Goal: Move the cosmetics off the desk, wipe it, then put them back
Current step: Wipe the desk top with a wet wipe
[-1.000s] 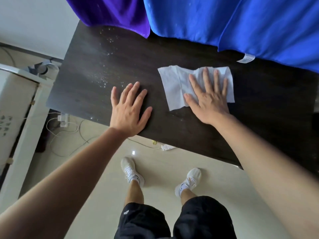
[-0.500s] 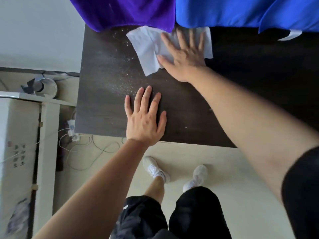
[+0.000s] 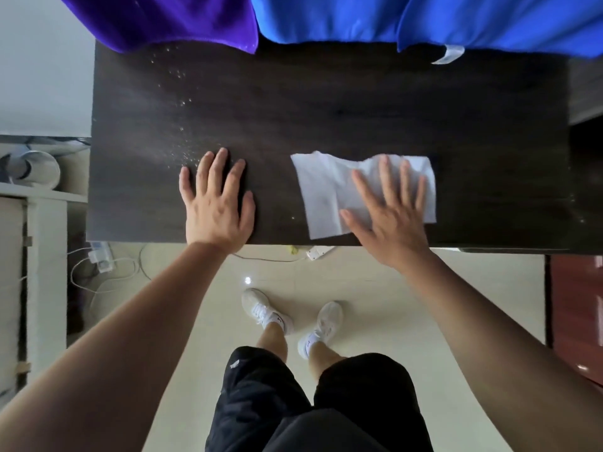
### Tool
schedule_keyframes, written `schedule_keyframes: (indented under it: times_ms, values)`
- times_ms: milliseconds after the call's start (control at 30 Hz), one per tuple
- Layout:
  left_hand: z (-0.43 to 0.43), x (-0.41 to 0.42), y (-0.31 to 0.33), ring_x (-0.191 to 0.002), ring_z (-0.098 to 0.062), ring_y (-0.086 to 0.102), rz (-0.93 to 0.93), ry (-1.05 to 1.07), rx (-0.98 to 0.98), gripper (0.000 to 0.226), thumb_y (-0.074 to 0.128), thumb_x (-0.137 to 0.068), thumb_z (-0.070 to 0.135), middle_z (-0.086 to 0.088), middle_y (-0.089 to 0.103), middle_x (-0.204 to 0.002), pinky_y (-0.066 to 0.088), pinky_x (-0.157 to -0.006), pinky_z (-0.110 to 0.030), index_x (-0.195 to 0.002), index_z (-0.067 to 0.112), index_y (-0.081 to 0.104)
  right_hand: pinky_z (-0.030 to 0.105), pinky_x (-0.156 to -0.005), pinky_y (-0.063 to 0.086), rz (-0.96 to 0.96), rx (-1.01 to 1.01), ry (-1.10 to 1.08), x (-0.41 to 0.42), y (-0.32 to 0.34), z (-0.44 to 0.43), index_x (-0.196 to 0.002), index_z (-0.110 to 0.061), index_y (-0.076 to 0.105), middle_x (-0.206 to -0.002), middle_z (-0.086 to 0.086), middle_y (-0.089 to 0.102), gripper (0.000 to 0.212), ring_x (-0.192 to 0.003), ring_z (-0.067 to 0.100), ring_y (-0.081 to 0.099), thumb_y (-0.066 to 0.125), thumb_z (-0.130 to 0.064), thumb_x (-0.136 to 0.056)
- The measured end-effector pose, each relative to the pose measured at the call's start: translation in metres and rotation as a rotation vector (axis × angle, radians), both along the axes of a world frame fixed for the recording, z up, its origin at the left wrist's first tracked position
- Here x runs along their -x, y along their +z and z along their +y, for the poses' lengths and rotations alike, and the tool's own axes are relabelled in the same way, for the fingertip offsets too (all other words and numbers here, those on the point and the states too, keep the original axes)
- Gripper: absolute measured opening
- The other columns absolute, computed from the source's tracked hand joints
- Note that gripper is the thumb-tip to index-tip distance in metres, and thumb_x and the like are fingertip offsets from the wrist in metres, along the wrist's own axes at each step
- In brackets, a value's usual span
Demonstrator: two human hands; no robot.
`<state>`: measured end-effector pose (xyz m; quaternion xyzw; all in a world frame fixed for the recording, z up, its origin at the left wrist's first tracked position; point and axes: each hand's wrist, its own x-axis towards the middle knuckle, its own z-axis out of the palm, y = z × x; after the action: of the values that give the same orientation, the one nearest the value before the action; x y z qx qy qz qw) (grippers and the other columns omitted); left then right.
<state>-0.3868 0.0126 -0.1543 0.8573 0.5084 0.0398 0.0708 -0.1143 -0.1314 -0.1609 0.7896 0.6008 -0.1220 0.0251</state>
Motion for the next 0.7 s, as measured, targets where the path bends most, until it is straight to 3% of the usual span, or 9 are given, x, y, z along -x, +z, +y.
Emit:
schedule_keyframes:
  times_ms: [167,300,433,567,700]
  values:
    - [-0.002,0.000,-0.003,-0.145,-0.033,0.026,-0.032,0.008,-0.038,0.055,0.039,-0.096,0.039,-0.011,0.035,-0.156,0.011,-0.118,-0.058,-0.144,0.015,0.043,0.069,-0.117,0.004,-0.011,-0.016,-0.107,0.001,-0.001,-0.021,-0.160,-0.038,0.009,-0.169,0.010,-0.003,0.071,-0.153,0.042,-0.005,0.018,-0.072,-0.098]
    - [-0.001,0.002,-0.007,-0.144,-0.033,0.027,-0.047,0.001,-0.063,0.055,0.039,-0.095,0.039,-0.011,0.035,-0.156,0.013,-0.118,-0.057,-0.144,0.016,0.043,0.066,-0.119,0.001,0.056,-0.116,0.092,0.060,-0.003,0.013,-0.158,-0.037,0.025,-0.168,0.010,0.011,0.071,-0.153,0.043,0.004,0.024,-0.072,-0.096]
    - [-0.004,0.003,-0.008,-0.146,-0.031,0.026,-0.044,-0.006,-0.075,0.058,0.040,-0.091,0.038,-0.011,0.034,-0.156,0.013,-0.118,-0.058,-0.145,0.017,0.041,0.064,-0.119,0.003,0.036,-0.125,0.248,0.110,-0.002,0.038,-0.159,-0.039,0.017,-0.169,0.008,0.008,0.071,-0.154,0.039,0.004,0.023,-0.072,-0.096]
    - [0.000,0.006,-0.010,-0.147,-0.030,0.024,-0.038,0.002,-0.070,0.060,0.038,-0.094,0.047,-0.010,0.032,-0.158,0.011,-0.119,-0.058,-0.146,0.019,0.039,0.063,-0.120,0.001,0.065,-0.117,0.295,0.074,-0.006,0.016,-0.158,-0.042,0.017,-0.169,0.006,0.006,0.071,-0.155,0.037,0.001,0.021,-0.074,-0.095]
    - [-0.001,0.004,-0.012,-0.147,-0.030,0.023,-0.013,0.015,-0.055,0.060,0.038,-0.096,0.053,-0.009,0.030,-0.158,0.011,-0.119,-0.058,-0.146,0.020,0.038,0.064,-0.120,0.001,0.028,-0.066,0.057,-0.007,-0.004,-0.036,-0.158,-0.043,0.017,-0.169,0.005,0.006,0.070,-0.155,0.037,0.001,0.020,-0.075,-0.095]
